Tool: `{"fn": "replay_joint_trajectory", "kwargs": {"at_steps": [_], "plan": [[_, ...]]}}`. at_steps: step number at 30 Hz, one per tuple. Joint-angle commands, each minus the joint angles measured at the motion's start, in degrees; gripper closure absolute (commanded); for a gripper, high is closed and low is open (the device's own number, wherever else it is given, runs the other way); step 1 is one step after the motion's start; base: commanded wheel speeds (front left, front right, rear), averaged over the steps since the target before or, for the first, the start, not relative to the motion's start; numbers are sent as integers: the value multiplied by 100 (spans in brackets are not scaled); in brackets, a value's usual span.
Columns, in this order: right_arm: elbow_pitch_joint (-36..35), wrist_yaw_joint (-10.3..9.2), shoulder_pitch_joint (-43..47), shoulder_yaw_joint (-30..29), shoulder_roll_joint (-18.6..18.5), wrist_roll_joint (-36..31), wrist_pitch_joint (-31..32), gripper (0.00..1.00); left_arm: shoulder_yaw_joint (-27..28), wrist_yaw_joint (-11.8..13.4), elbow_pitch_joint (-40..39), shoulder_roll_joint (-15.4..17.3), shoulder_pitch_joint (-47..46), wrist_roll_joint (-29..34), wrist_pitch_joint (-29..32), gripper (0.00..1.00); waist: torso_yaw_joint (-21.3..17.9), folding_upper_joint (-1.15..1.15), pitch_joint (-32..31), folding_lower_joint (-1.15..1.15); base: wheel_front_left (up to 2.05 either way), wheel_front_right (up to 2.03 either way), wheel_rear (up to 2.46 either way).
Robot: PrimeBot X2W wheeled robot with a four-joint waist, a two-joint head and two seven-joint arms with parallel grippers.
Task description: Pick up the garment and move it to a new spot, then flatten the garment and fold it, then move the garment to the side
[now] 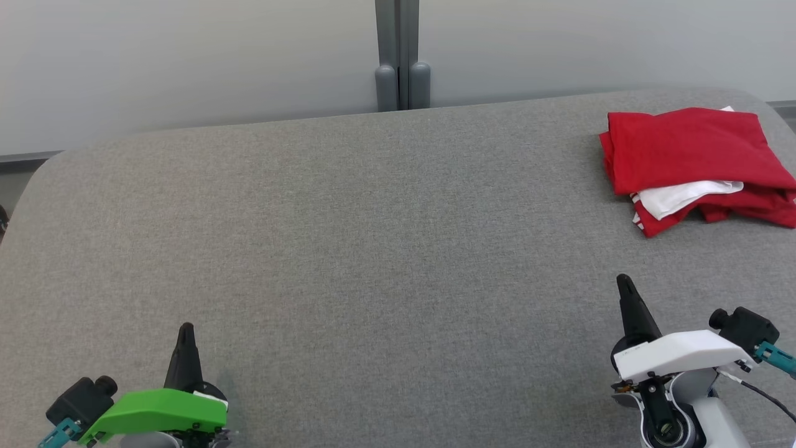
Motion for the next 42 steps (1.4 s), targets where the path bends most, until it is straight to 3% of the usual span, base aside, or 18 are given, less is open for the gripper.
{"fn": "replay_joint_trajectory", "kwargs": {"at_steps": [1,42], "plan": [[-109,-3,-35,-39,-22,204,53,100,57,-43,-65,19,-162,-200,52,100,0,0,-3,0,0,0,0],[-329,-5,16,-376,-32,2551,703,100,413,-380,-43,31,-382,-2439,702,100,-18,0,-81,0,0,0,0]]}}
